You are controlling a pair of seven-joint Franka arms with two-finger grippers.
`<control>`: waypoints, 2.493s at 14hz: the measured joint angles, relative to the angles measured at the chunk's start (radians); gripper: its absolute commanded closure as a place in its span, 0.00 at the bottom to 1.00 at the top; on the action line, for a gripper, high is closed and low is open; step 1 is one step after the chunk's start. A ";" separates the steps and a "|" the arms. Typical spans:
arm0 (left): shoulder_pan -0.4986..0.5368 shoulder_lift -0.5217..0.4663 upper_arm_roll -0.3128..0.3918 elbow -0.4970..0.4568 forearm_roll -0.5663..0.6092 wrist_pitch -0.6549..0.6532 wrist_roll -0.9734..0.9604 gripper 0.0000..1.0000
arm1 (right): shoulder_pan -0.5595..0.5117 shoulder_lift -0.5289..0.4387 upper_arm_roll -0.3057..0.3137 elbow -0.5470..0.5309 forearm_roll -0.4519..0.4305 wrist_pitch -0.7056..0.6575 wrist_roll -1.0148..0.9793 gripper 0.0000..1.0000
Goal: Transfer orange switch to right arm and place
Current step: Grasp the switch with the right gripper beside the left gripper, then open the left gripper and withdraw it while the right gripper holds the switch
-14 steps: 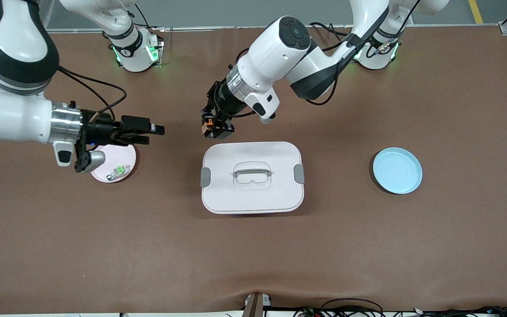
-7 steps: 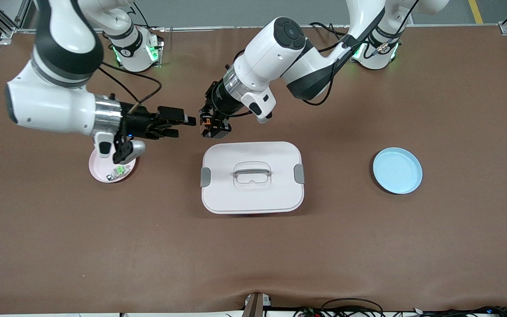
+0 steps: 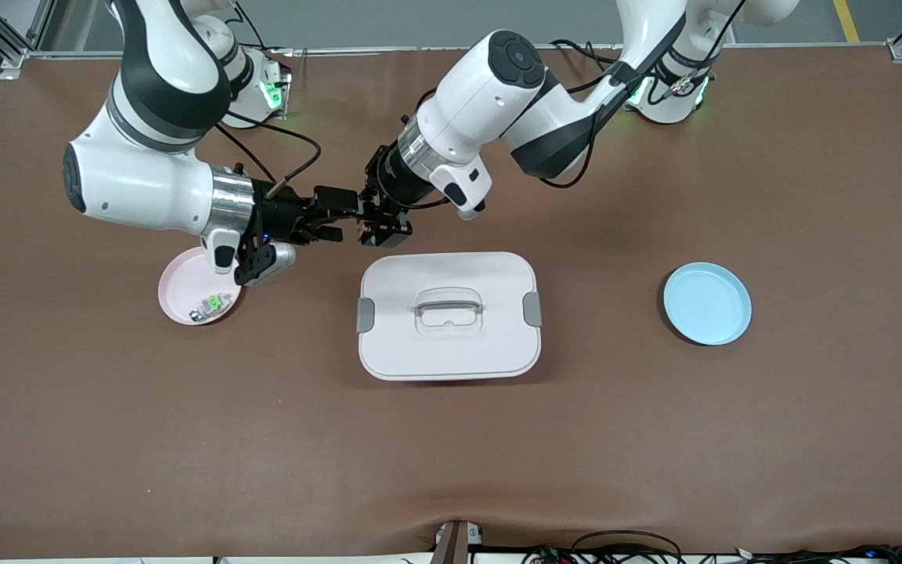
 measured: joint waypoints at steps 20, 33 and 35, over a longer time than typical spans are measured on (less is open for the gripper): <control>-0.006 0.005 0.003 0.006 0.017 0.003 0.000 0.00 | 0.011 -0.015 -0.001 -0.002 0.020 0.007 0.001 1.00; -0.003 -0.003 0.008 0.037 0.319 0.018 0.123 0.00 | -0.059 -0.012 -0.028 -0.014 -0.456 -0.023 -0.514 1.00; -0.002 -0.003 0.009 0.037 0.384 0.009 0.200 0.00 | -0.091 -0.012 -0.028 -0.014 -0.546 -0.040 -0.595 1.00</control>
